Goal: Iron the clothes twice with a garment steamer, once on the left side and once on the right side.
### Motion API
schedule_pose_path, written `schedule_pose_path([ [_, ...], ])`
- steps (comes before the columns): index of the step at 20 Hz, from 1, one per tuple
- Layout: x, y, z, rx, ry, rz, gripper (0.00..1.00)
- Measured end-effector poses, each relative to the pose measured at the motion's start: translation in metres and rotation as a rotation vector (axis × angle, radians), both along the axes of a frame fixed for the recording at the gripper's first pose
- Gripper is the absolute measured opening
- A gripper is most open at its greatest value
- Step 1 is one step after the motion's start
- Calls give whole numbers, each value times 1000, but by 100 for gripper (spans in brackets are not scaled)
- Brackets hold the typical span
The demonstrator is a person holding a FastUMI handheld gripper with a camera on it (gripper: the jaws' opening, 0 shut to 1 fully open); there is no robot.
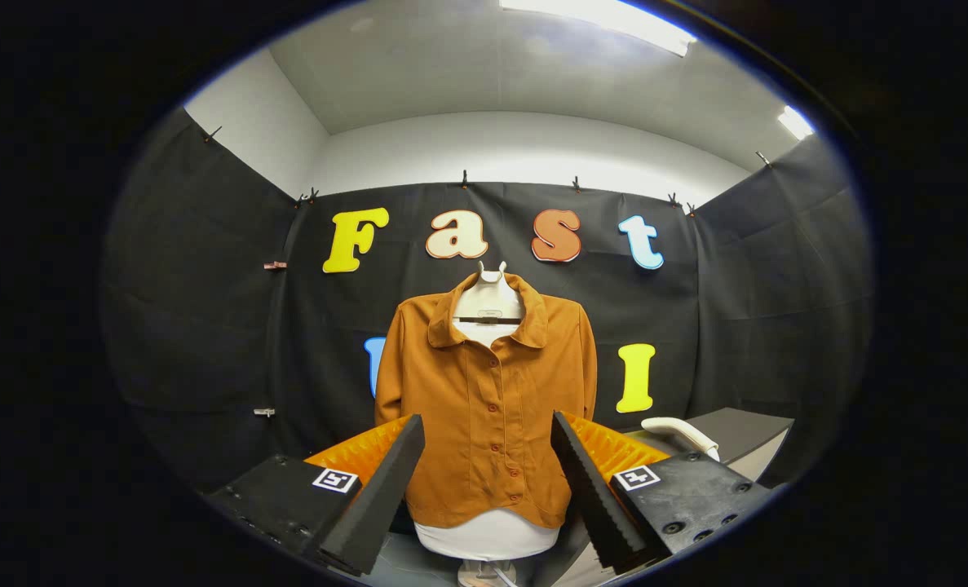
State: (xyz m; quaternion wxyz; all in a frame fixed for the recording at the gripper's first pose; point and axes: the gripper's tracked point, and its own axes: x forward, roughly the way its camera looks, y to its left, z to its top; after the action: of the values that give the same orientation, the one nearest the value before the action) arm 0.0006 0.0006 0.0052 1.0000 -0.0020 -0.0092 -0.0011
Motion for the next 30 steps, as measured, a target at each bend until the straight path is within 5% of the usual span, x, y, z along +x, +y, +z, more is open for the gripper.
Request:
schedule_pose_path([
  [30, 2, 9, -1, -19, -17, -117, 98],
])
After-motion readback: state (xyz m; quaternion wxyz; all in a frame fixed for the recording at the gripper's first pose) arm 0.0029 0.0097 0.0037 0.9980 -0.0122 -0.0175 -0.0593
